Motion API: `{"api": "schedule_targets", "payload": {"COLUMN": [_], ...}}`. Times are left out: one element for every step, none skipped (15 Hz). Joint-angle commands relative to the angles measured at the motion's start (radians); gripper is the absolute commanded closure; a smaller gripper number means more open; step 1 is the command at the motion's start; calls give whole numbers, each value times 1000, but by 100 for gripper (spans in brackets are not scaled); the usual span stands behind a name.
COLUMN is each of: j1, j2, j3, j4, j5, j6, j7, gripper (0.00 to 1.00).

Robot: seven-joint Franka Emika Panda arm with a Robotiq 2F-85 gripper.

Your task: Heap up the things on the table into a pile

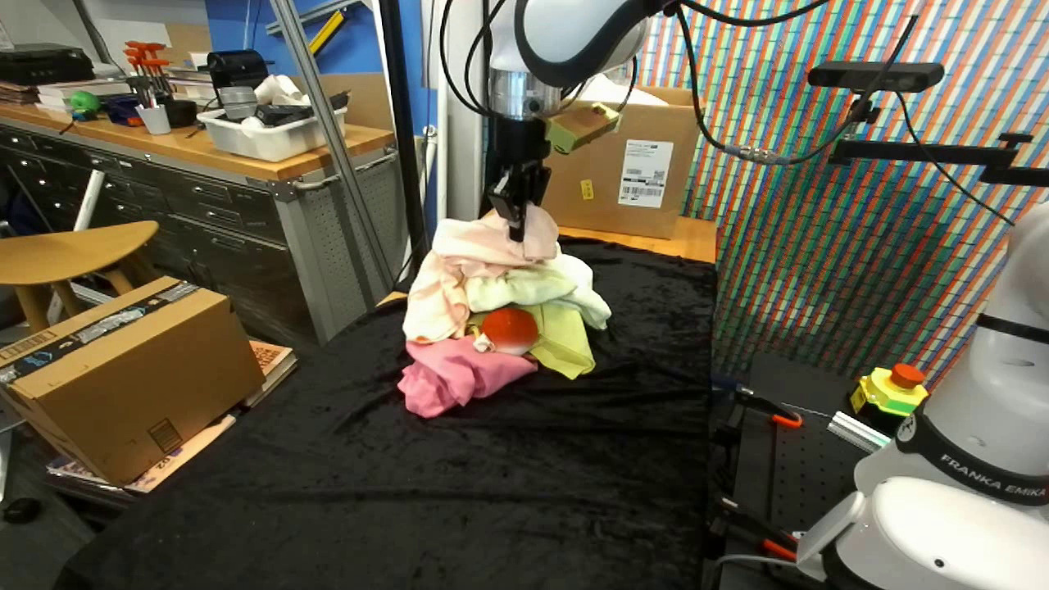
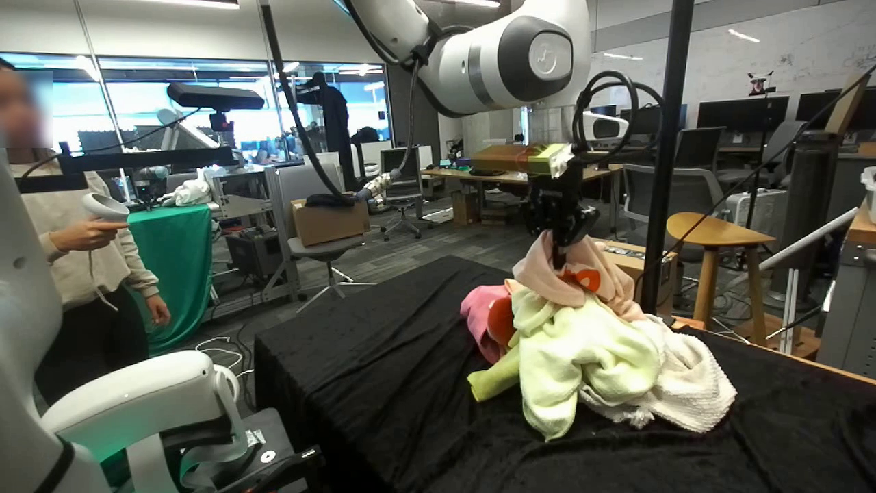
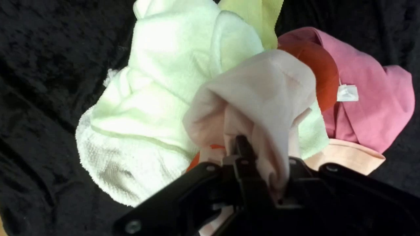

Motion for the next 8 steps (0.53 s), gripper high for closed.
{"api": "schedule_targets", "payload": {"j1": [0, 1, 2, 2, 2, 2, 2, 3], "j2": [-20, -22, -23, -26, -29, -32, -35, -43], "j3": [3, 3, 4, 4, 5, 6, 7, 7], "j4": [-58, -67, -76, -83, -89, -93, -97, -102], "j5": [5, 0, -1, -2, 0, 1, 2, 2], "j6": [57, 65, 75, 81, 86, 92, 95, 98], "j7": [6, 6, 5, 4, 3, 3, 2, 2], "gripper": [62, 61, 56, 46, 40, 31, 24, 16]}}
